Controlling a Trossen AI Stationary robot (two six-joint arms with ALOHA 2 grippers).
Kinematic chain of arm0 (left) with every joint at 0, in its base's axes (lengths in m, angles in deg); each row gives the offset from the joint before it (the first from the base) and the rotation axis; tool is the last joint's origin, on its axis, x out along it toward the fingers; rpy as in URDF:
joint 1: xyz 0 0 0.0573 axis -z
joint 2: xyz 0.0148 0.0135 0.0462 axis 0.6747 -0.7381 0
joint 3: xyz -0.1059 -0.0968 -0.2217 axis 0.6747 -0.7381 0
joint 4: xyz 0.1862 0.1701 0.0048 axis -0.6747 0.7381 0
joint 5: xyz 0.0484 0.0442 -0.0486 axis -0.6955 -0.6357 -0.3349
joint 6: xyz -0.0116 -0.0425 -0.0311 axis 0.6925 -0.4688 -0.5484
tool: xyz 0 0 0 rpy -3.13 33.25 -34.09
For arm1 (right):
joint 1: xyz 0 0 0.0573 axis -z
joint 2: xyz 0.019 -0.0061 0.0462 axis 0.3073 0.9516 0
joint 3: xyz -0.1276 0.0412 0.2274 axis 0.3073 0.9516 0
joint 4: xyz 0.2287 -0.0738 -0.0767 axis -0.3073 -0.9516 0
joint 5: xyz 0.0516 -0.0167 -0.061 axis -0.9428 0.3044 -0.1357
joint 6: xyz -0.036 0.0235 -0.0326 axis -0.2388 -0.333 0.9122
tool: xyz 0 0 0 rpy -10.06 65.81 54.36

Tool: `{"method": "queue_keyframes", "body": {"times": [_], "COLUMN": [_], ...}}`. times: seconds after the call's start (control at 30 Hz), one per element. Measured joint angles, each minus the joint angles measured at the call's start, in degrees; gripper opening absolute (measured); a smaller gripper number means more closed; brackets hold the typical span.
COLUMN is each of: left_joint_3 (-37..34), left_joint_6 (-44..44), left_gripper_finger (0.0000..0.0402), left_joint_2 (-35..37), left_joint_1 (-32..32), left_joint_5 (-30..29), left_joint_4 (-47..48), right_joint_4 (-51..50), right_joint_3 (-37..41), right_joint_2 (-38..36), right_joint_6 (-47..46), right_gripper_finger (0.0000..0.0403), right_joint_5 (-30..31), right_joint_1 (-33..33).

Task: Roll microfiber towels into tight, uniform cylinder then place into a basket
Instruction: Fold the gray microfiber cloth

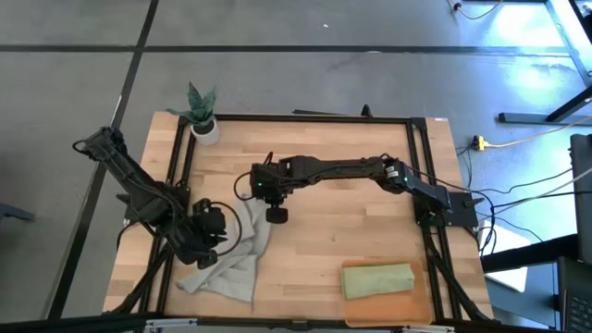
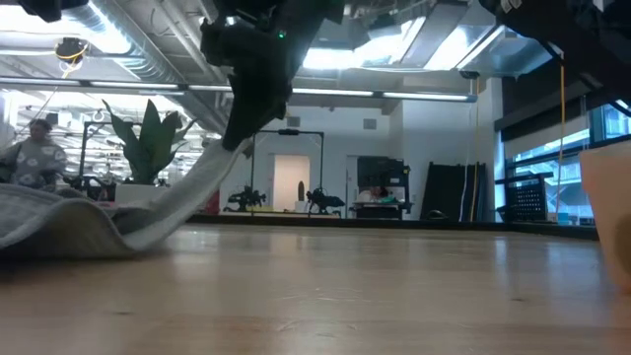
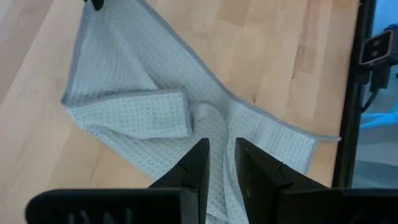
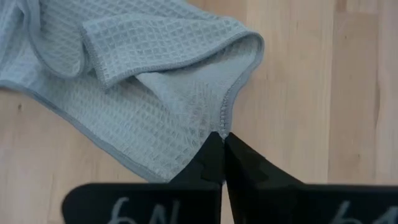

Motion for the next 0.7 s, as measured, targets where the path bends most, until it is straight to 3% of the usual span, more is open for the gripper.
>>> {"method": "queue_keyframes", "body": {"times": [0.47,0.7], "left_joint_3": [-2.8,-13.8], "left_joint_6": [4.1,10.0], "left_gripper_finger": [0.0118,0.0116], "left_joint_2": [-0.2,-0.2], "left_joint_1": [-3.5,-3.5], "left_joint_5": [1.0,-0.6], "left_joint_4": [0.2,-13.6], "right_joint_4": [-0.3,-1.7], "right_joint_3": [0.0,-0.1], "right_joint_2": [-0.1,-2.0], "right_joint_6": [-1.7,-2.1], "right_gripper_finger": [0.0008,0.0007], "right_joint_5": [-1.6,-1.6], "right_joint_1": [0.6,1.5]}}
